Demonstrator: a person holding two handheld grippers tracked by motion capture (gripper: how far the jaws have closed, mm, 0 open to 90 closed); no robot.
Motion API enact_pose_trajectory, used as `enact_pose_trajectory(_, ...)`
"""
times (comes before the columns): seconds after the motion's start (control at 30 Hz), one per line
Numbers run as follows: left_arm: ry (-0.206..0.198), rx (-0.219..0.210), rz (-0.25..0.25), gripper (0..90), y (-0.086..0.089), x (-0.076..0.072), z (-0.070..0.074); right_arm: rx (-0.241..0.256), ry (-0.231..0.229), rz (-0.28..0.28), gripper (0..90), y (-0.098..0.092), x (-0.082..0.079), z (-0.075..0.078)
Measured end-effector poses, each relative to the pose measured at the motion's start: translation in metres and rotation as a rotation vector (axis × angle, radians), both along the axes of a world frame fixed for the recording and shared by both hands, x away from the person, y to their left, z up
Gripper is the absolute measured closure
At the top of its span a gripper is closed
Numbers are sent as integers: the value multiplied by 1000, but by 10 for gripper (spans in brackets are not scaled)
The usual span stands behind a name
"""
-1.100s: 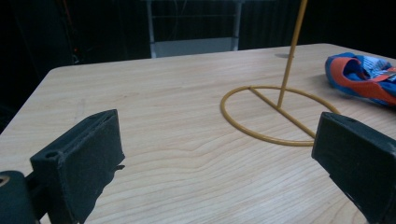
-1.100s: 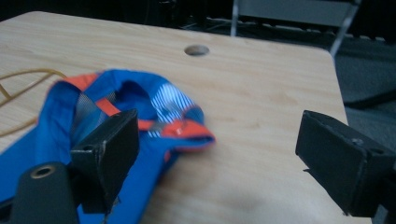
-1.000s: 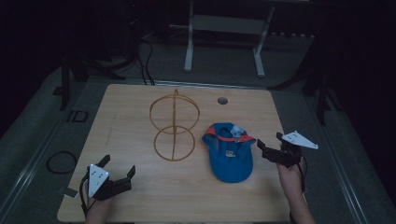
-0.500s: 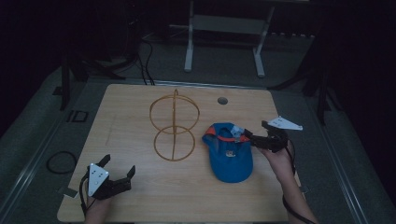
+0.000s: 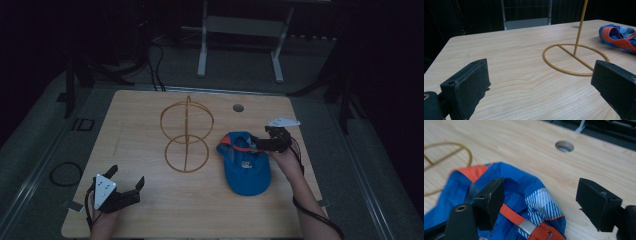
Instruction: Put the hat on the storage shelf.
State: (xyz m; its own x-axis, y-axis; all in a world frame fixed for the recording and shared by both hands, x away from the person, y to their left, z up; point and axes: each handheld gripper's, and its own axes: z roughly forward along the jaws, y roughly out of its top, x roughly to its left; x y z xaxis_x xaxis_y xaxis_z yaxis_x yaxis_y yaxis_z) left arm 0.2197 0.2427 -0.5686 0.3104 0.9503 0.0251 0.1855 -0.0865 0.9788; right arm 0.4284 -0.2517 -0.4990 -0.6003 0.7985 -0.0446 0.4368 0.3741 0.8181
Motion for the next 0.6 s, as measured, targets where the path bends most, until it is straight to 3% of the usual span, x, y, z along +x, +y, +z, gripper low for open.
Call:
enact_pose_trajectory(0.1, 4, -1, 1, 22, 0, 1, 0, -23, 16, 5, 258, 4, 6, -5)
enact_pose_trajectory(0.13, 4, -2, 0, 22, 1, 1, 0, -51, 39, 7, 270, 7, 12, -11)
enact_pose_trajectory(0.33, 5, 9, 7, 22, 1, 1, -1, -66, 106, 15, 289, 11, 25, -22)
enact_pose_trajectory(0.37, 2, 10, 14, 22, 1, 1, 0, -77, 137, 13, 290, 12, 30, -28)
enact_pose_trajectory(0.6, 14, 5, 12, 22, 0, 1, -1, -136, 193, 42, 291, 18, 30, -44)
